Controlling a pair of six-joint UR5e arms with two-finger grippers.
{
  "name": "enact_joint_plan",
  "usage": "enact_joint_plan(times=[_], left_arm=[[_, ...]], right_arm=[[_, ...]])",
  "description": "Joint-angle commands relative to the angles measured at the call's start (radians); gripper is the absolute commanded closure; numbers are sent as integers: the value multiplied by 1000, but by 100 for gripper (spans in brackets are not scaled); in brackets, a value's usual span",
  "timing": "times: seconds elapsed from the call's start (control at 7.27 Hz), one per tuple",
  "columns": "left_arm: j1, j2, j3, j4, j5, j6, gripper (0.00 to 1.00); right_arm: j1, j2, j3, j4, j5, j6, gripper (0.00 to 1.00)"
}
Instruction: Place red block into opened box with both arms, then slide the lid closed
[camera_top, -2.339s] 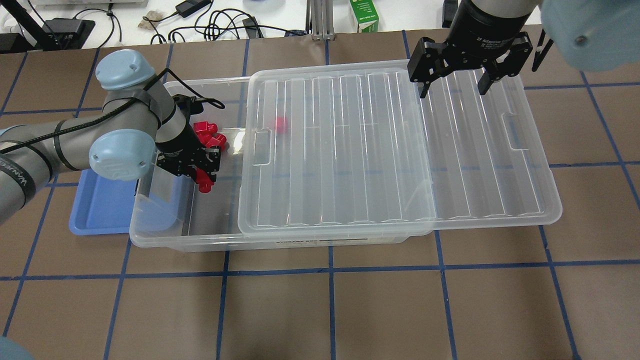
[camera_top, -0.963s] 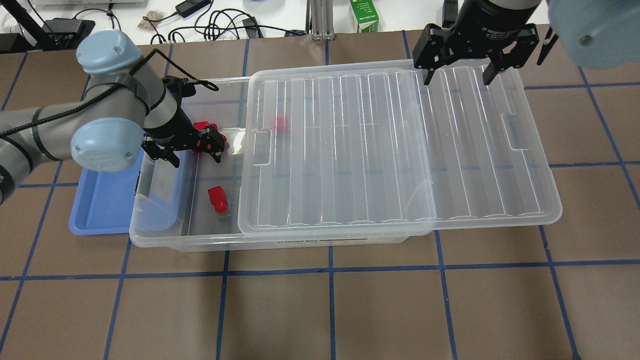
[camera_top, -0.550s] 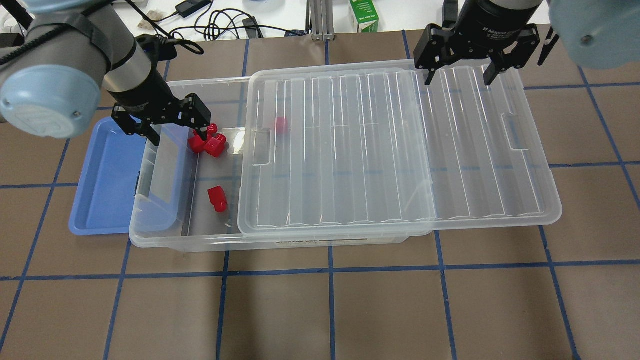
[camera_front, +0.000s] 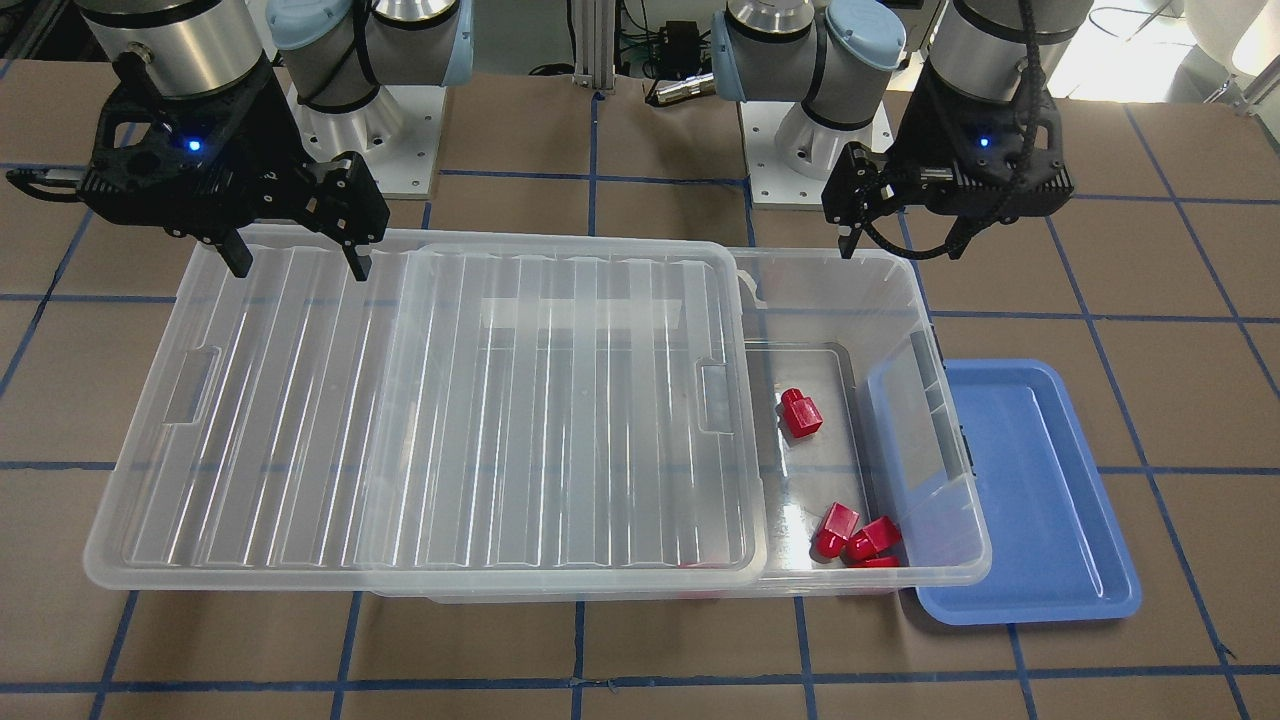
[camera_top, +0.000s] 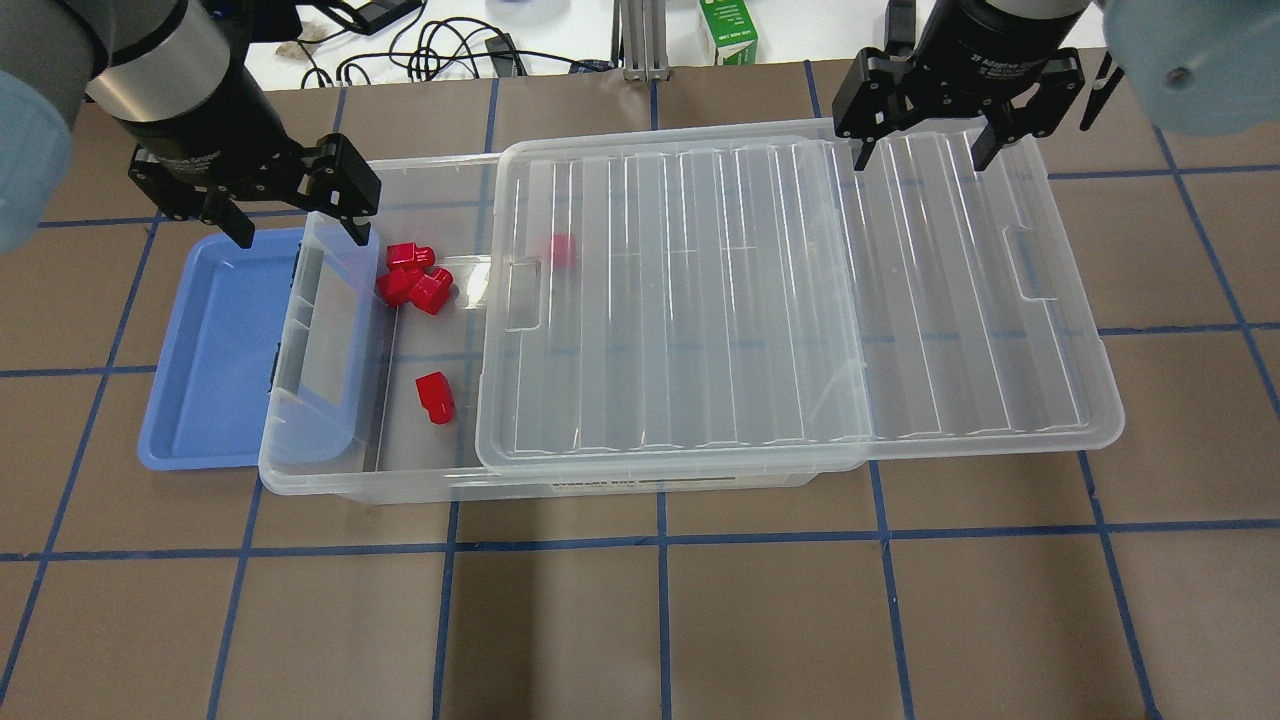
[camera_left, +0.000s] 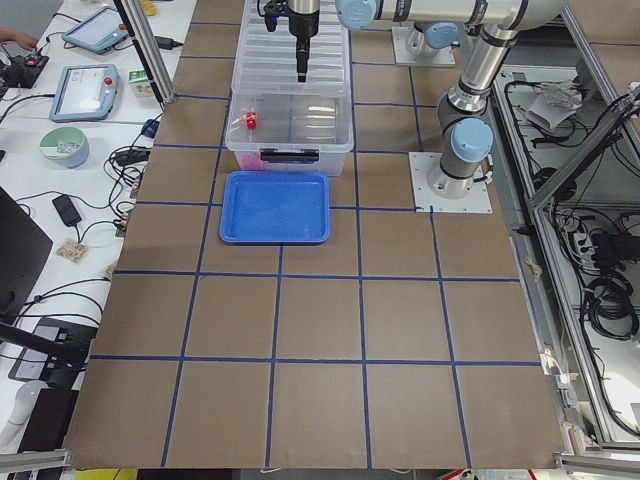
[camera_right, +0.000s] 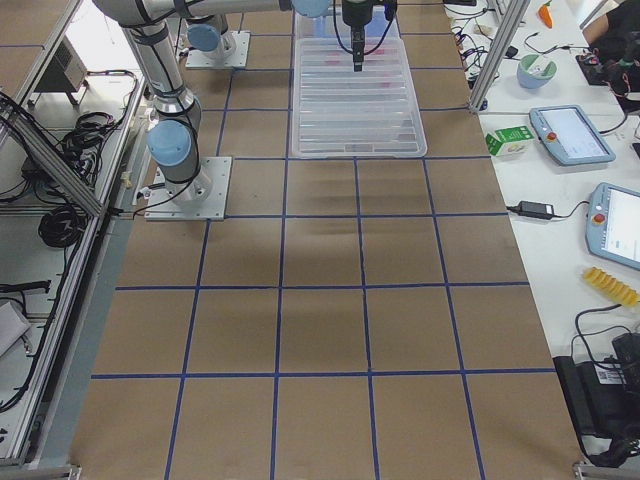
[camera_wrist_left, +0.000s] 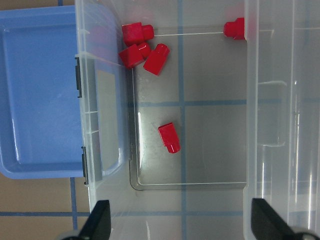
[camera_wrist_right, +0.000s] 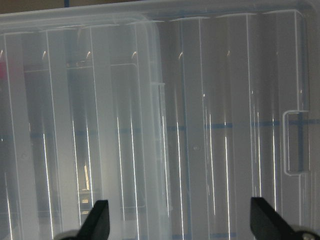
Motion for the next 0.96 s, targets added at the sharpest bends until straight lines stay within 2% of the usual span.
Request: enact_joint_plan(times=[0.0,0.14,0.28,0.41,0.69,0.83], left_arm=[[20,-15,4,1,-9,-15,0],[20,-13,15,1,-17,-15,0],[25,-12,23,-2,-15,-15,0],[23,-15,23,-4,-12,-13,0],[20,-24,33,-4,-11,-15,0],[19,-21,33,-4,-11,-13,0]], right_arm=[[-115,1,-2,3,4,-109,0],[-245,0,4,9,7,-227,0],[-333,7,18,8,4,-370,0],[-396,13,71,-15,6,-465,0],[-463,24,237,-233,-13,-530,0],[-462,33,285,-266,-11,-531,0]])
